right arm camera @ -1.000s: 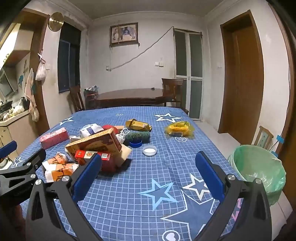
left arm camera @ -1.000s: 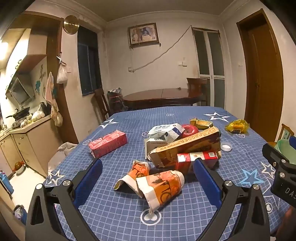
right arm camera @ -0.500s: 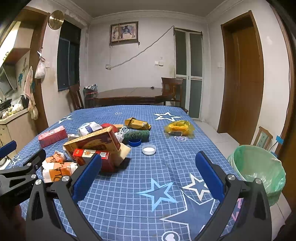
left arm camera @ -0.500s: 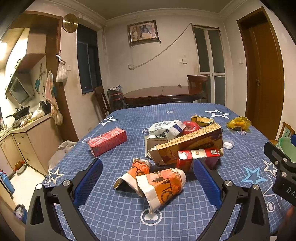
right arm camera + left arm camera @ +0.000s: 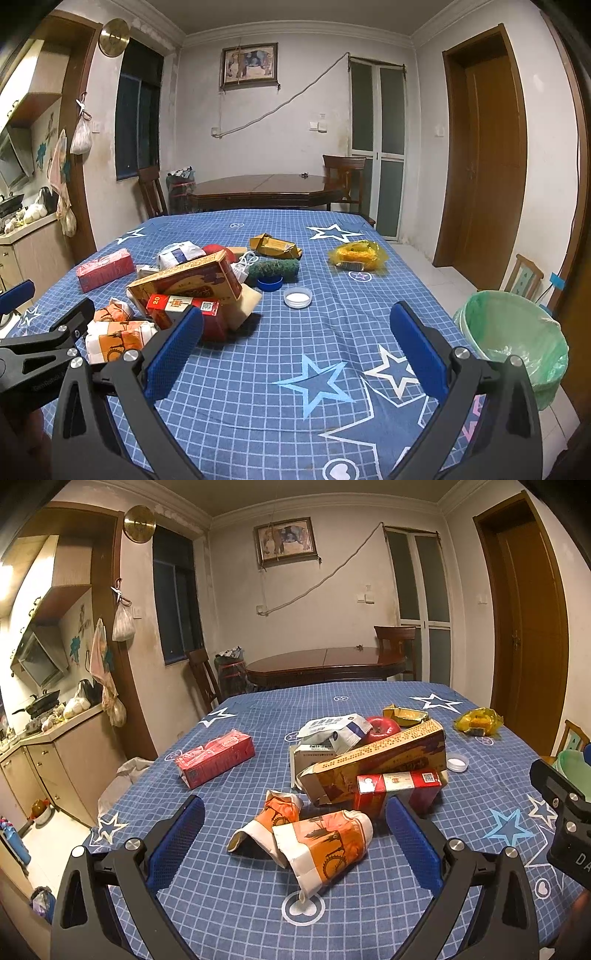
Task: Collect trash
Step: 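Move both tools toward the pile of trash on the table, then grasp the red cigarette box with the right tool while the left tool grasps the orange paper cup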
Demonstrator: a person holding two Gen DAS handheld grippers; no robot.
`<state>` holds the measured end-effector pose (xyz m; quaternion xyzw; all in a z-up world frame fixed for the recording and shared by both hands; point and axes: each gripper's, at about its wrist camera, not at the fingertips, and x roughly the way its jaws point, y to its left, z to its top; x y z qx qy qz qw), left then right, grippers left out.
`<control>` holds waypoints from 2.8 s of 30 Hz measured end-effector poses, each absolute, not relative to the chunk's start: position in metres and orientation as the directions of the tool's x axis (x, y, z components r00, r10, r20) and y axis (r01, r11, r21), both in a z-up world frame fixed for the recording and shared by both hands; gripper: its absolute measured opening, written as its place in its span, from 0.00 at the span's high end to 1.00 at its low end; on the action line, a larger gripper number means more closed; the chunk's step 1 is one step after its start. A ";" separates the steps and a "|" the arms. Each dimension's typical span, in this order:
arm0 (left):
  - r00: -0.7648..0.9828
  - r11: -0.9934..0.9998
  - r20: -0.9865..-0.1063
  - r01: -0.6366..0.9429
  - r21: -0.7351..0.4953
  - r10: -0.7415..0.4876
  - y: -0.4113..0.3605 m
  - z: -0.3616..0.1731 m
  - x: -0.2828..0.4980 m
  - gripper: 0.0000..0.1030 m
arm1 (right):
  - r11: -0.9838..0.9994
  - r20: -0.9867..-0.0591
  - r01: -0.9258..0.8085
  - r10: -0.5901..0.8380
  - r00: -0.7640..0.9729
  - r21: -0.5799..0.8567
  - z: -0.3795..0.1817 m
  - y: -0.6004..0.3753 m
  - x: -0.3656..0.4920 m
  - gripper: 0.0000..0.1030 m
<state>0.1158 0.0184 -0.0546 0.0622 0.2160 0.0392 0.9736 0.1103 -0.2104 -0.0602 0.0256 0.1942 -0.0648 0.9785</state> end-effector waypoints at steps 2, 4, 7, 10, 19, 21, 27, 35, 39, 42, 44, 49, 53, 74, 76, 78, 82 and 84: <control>0.904 0.989 -0.415 -0.050 0.137 0.103 0.018 -0.055 0.116 0.05 | 0.990 -0.384 0.137 -0.117 0.916 0.026 -0.060 -0.210 0.110 0.05; 0.904 0.989 -0.414 -0.051 0.138 0.104 0.018 -0.055 0.116 0.05 | 0.990 -0.384 0.137 -0.116 0.916 0.027 -0.060 -0.211 0.110 0.05; 0.903 0.989 -0.416 -0.051 0.141 0.106 0.017 -0.055 0.116 0.05 | 0.990 -0.390 0.136 -0.115 0.914 0.025 -0.060 -0.210 0.110 0.05; 0.901 0.987 -0.418 -0.054 0.152 0.114 0.017 -0.055 0.116 0.05 | 0.991 -0.412 0.136 -0.121 0.903 0.007 -0.061 -0.208 0.111 0.05; 0.873 0.982 -0.478 -0.006 0.188 0.097 0.012 -0.049 0.128 0.05 | 0.994 -0.448 0.108 -0.111 0.887 -0.031 -0.055 -0.211 0.122 0.05; 0.871 0.982 -0.485 0.013 0.187 0.081 0.011 -0.045 0.130 0.05 | 0.995 -0.465 0.093 -0.092 0.880 -0.022 -0.052 -0.212 0.125 0.05; 0.846 0.982 -0.530 0.046 0.181 0.058 0.006 -0.040 0.136 0.05 | 0.998 -0.472 0.035 -0.059 0.880 -0.059 -0.047 -0.205 0.128 0.05; 0.784 0.988 -0.618 0.037 0.152 0.066 0.012 -0.054 0.147 0.05 | 0.997 -0.498 0.027 -0.063 0.865 -0.079 -0.052 -0.200 0.130 0.05; 0.777 0.989 -0.627 0.034 0.141 0.062 0.014 -0.057 0.149 0.05 | 0.998 -0.514 0.025 -0.054 0.856 -0.063 -0.054 -0.199 0.130 0.05; 0.779 0.990 -0.624 0.032 0.139 0.062 0.014 -0.056 0.149 0.05 | 0.998 -0.515 0.022 -0.050 0.856 -0.059 -0.054 -0.198 0.130 0.05; 0.778 0.990 -0.626 0.033 0.136 0.060 0.014 -0.056 0.149 0.05 | 0.998 -0.519 0.021 -0.044 0.854 -0.051 -0.054 -0.198 0.130 0.05; 0.777 0.991 -0.627 0.029 0.131 0.060 0.016 -0.056 0.149 0.05 | 0.999 -0.516 0.020 -0.043 0.856 -0.050 -0.054 -0.198 0.129 0.05; 0.780 0.990 -0.623 0.025 0.138 0.066 0.016 -0.056 0.149 0.05 | 0.998 -0.512 0.008 -0.037 0.858 -0.059 -0.052 -0.196 0.130 0.05; 0.712 0.999 -0.701 -0.034 0.017 0.036 0.125 -0.083 0.167 0.05 | 0.828 -0.662 -0.540 0.320 0.678 -0.152 -0.067 -0.161 0.216 0.17; 0.707 0.999 -0.706 -0.038 0.019 0.040 0.126 -0.085 0.169 0.05 | 0.766 -0.694 -0.607 0.320 0.645 -0.212 -0.072 -0.149 0.225 0.24; 0.704 0.999 -0.709 -0.043 0.017 0.043 0.125 -0.088 0.171 0.05 | 0.716 -0.718 -0.643 0.295 0.630 -0.270 -0.076 -0.141 0.234 0.28; 0.691 0.999 -0.722 -0.053 0.004 0.040 0.128 -0.093 0.175 0.05 | 0.609 -0.782 -0.734 0.284 0.555 -0.300 -0.088 -0.127 0.249 0.32; 0.685 0.998 -0.728 -0.060 0.004 0.044 0.129 -0.096 0.177 0.05 | 0.574 -0.801 -0.761 0.280 0.529 -0.301 -0.095 -0.121 0.252 0.55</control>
